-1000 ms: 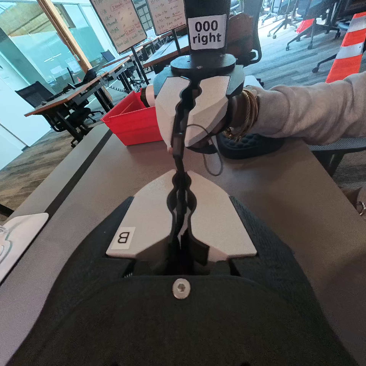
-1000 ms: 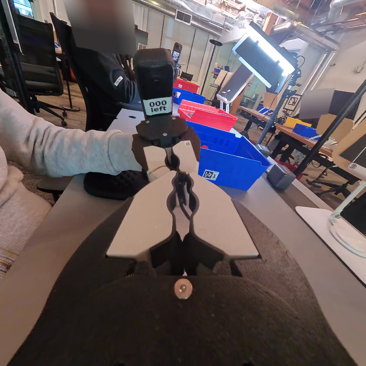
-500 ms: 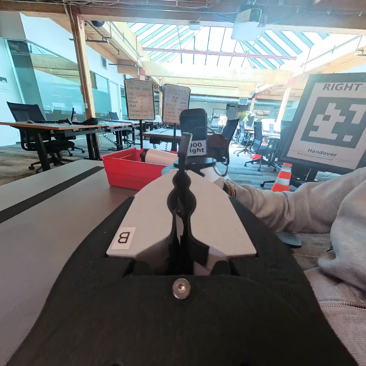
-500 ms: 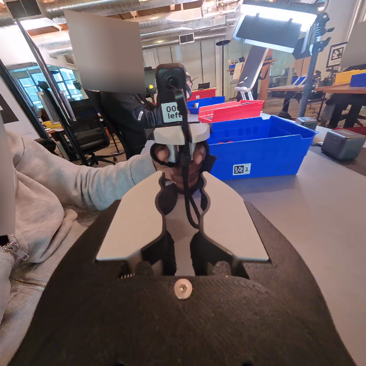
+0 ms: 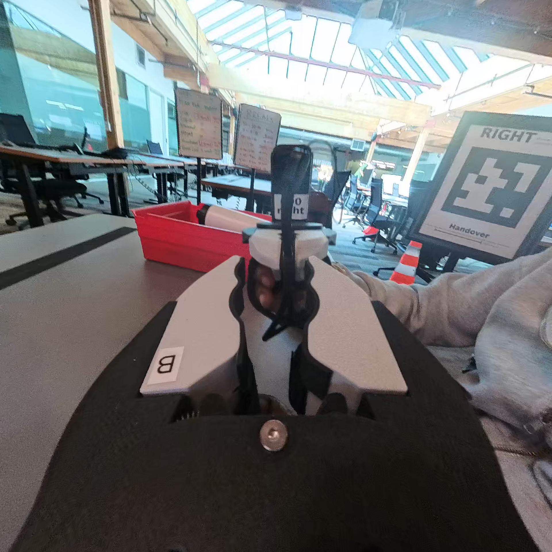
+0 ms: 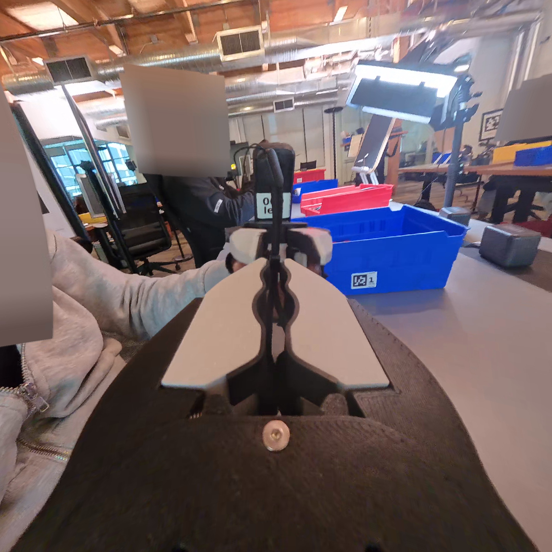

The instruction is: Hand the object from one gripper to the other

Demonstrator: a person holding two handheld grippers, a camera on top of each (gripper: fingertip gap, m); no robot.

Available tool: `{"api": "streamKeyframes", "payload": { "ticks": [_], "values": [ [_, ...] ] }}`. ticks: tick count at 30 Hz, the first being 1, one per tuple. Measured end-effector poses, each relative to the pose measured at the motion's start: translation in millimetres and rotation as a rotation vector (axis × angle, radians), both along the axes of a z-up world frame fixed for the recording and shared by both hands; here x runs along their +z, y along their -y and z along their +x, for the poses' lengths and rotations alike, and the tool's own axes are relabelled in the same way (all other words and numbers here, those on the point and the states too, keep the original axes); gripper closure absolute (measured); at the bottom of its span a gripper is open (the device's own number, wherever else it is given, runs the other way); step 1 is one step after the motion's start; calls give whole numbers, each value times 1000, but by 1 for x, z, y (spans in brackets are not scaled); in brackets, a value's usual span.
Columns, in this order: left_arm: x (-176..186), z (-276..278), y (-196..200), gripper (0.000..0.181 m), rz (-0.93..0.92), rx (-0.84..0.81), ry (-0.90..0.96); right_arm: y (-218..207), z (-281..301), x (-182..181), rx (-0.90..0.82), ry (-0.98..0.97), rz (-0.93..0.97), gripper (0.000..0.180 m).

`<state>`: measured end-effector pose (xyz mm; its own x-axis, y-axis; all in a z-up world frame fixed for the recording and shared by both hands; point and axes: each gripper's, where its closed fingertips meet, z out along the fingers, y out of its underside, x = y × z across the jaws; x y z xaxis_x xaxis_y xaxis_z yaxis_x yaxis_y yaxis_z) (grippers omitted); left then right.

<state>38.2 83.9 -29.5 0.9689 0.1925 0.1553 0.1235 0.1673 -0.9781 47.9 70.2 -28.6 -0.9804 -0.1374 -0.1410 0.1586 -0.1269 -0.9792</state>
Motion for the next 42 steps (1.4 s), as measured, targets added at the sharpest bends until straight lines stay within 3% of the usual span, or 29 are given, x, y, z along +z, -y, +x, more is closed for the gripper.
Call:
{"api": "streamKeyframes", "payload": {
  "ticks": [4, 8, 12, 16, 19, 21, 24, 26, 30, 33, 37, 42],
  "values": [
    [-19, 9, -12, 149, -120, -64, 3, -6, -5, 8, -20, 14, -49, 174],
    [-23, 12, -19, 175, -145, -55, -47, -4, -4, 6, -16, 18, -40, 174],
    [-19, 10, -15, 177, -130, -55, -27, -4, -4, 8, -19, 32, -47, 173],
    [-1, 4, -3, 177, -18, -23, -1, -5, -10, 3, -20, 80, -11, 151],
    [4, -1, 5, 177, 18, -1, 13, 2, -4, -12, 32, 105, 81, 144],
    [1, 0, 3, 177, 1, -11, 31, 8, 1, -20, 52, 97, 130, 149],
    [-6, 3, -4, 177, -33, -36, 41, 14, 2, -31, 35, 70, 187, 175],
    [-7, 3, -6, 177, -39, -30, 36, 14, 4, -34, 41, 59, 206, 176],
    [-6, -3, -3, 144, -30, 9, 47, 8, -1, -21, 18, 70, 133, 176],
    [-15, -5, -4, 137, -79, 9, 81, -1, -10, -6, -20, 84, 36, 177],
    [-33, 3, -18, 139, -178, -50, 111, -8, -11, 8, -32, 68, -46, 177],
    [-28, 9, -23, 161, -121, -87, 118, -4, -6, 3, -20, 50, -23, 176]
  ]
}}
